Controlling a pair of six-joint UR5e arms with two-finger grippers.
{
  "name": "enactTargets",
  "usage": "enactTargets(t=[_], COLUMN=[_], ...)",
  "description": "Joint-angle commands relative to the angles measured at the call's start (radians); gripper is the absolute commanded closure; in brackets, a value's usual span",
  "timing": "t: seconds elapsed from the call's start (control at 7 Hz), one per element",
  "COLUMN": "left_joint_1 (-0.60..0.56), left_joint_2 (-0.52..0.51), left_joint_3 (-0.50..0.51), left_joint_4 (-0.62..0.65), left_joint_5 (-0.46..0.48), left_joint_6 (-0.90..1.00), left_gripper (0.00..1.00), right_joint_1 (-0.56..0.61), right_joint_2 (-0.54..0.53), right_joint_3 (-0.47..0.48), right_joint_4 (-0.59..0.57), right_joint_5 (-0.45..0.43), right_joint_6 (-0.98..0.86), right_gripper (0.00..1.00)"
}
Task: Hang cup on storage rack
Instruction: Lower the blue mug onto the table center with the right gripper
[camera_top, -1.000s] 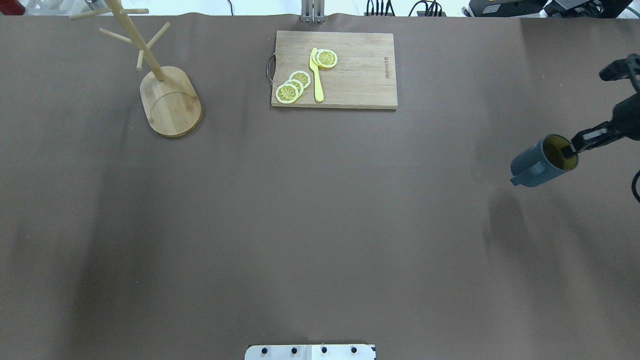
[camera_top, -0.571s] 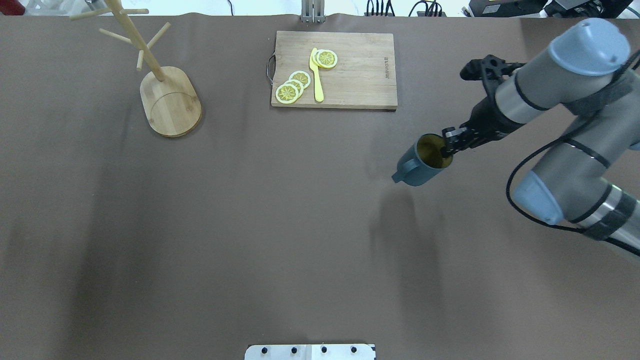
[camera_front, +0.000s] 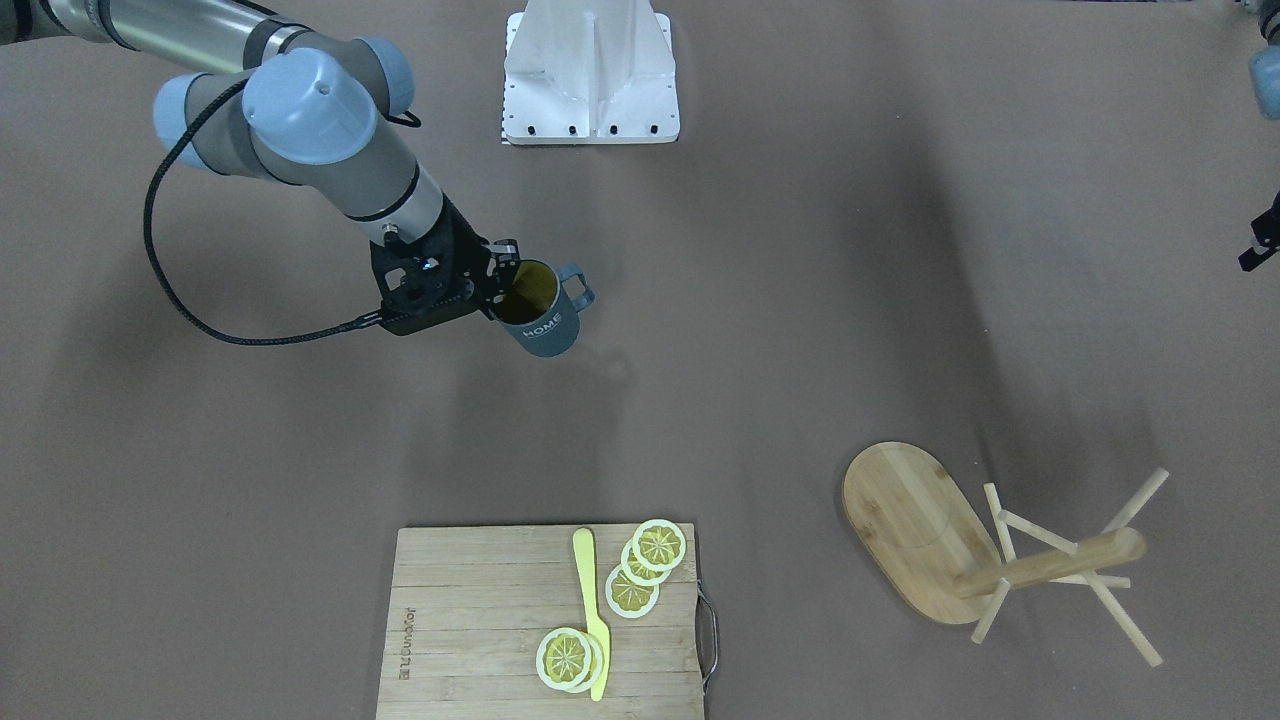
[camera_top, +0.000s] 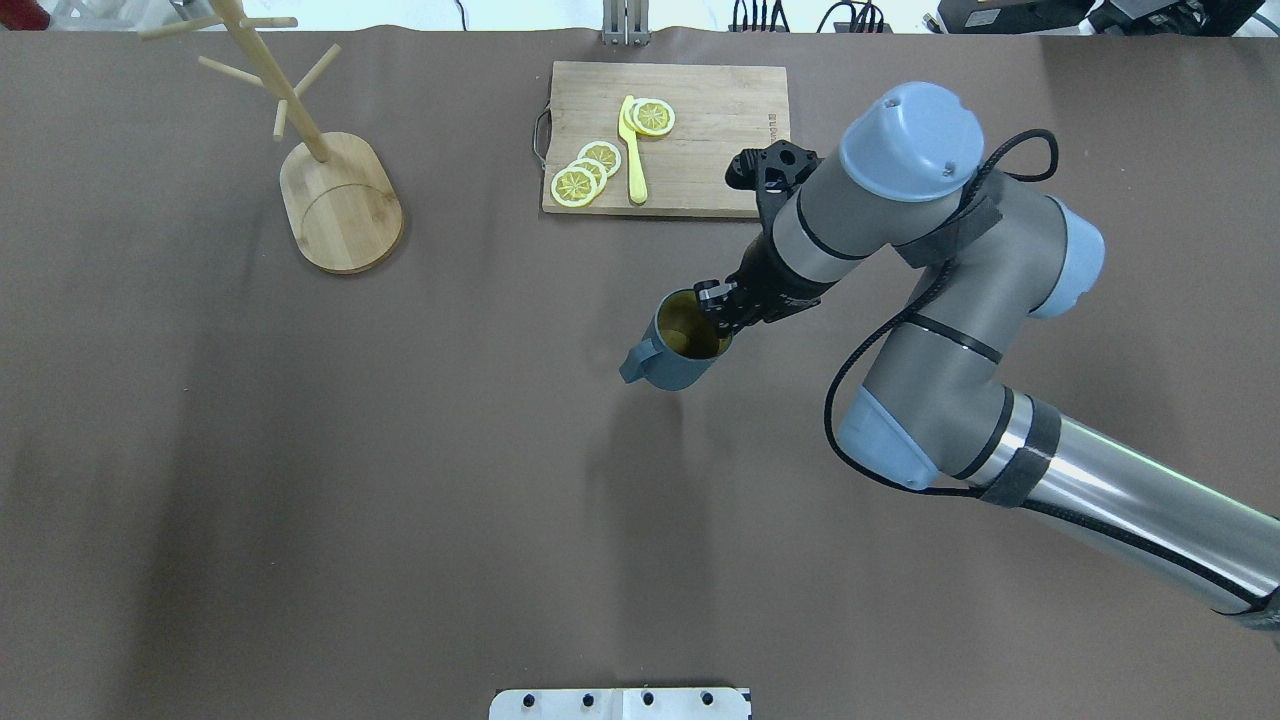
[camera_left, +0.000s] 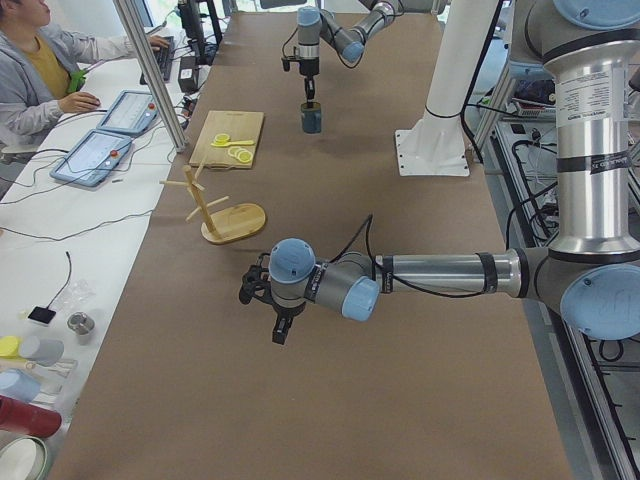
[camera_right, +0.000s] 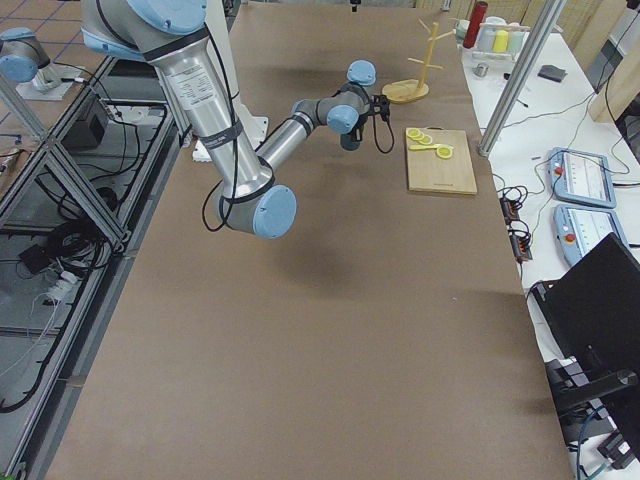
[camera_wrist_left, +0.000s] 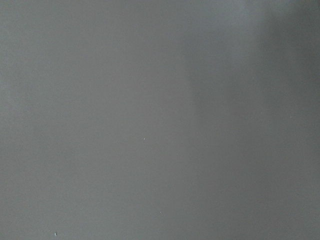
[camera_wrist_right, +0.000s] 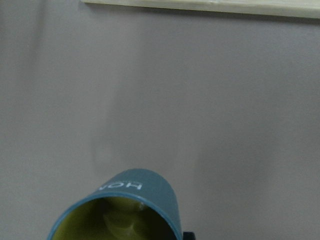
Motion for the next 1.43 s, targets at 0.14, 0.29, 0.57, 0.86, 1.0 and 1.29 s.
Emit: enactTargets(t=[0.14, 0.29, 0.57, 0.86, 1.0, 1.29], left_joint_1=[0.000, 0.000, 0.000, 0.000, 0.002, 0.002], left_joint_2=[0.000, 0.000, 0.000, -0.007, -0.005, -0.005], left_joint_3=[-0.006, -0.006, -0.006, -0.010, -0.020, -0.041], left_joint_4=[-0.008, -0.008, -0.008, -0.008, -0.038, -0.166], left_joint_5=[-0.001, -0.002, -0.002, -0.002, -0.035, -0.189], left_joint_6=[-0.003, -0.003, -0.003, -0.003, -0.003, -0.184], left_gripper=[0.03, 0.03, 0.03, 0.02, 0.02, 0.02], right_joint_1=[-0.074, -0.081, -0.095, -0.095, -0.083, 0.057], right_joint_2=[0.094, 0.101, 0.134, 0.147, 0.156, 0.124], right_joint_3=[-0.085, -0.106, -0.146, -0.152, -0.139, -0.091], right_joint_4=[0.000, 0.001, 0.001, 0.001, 0.003, -0.009], right_joint_5=[-0.086, -0.089, -0.098, -0.100, -0.089, 0.088], right_joint_6=[0.028, 0.025, 0.031, 0.056, 0.056, 0.048], right_gripper=[1.00, 1.00, 0.74, 0.01, 0.01, 0.01])
